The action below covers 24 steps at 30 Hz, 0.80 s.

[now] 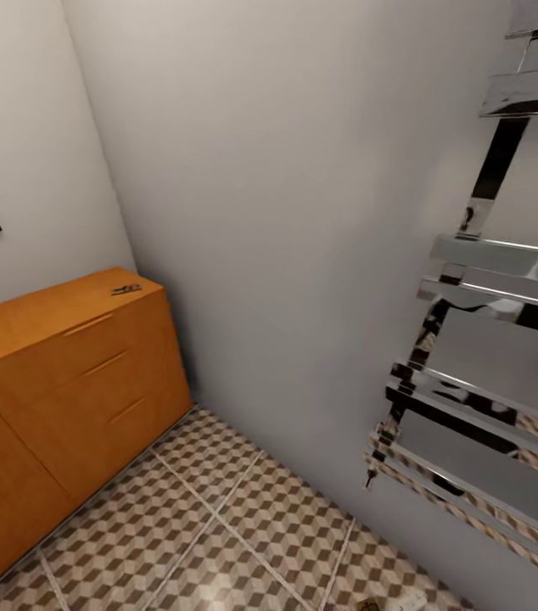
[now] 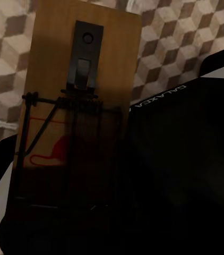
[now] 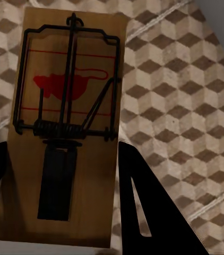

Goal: Take the four mousetraps from the cabinet in the bathroom and place them on the bathroom floor. Make sure all four end up on the same floor surface, and ensure that at least two of them are either under or directly next to the same bathroom sink.

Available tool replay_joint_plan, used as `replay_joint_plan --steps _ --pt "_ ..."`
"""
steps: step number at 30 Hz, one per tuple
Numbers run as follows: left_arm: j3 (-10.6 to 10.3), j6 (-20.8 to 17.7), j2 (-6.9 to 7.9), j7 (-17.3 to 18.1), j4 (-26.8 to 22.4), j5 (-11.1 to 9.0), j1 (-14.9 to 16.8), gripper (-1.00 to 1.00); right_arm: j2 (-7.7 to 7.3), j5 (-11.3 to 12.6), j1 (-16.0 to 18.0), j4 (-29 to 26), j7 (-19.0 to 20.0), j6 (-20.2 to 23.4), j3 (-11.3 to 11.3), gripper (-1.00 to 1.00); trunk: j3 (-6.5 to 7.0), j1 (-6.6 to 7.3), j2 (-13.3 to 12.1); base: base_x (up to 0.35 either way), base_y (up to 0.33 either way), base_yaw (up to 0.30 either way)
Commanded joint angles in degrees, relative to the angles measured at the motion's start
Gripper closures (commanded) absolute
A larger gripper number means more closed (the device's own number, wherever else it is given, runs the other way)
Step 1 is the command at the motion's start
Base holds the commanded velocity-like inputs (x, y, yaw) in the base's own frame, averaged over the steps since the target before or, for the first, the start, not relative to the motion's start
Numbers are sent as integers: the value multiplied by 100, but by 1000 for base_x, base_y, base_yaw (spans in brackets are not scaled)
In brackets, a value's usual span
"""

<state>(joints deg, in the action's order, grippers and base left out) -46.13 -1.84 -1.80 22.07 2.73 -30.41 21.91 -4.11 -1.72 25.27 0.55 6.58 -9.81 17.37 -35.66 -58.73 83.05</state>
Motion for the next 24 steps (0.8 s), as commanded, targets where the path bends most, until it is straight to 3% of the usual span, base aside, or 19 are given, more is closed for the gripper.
replay_joint_plan --steps 1,24 --pt "-25 -19 -4 34 17 -61 7 100 -2 5 4 6 27 -18 3 100 -5 0 3 0 0 -299" --pt "-27 -19 -4 34 17 -61 7 100 -2 5 4 10 36 -21 3 100 48 0 3 0 0 -300"
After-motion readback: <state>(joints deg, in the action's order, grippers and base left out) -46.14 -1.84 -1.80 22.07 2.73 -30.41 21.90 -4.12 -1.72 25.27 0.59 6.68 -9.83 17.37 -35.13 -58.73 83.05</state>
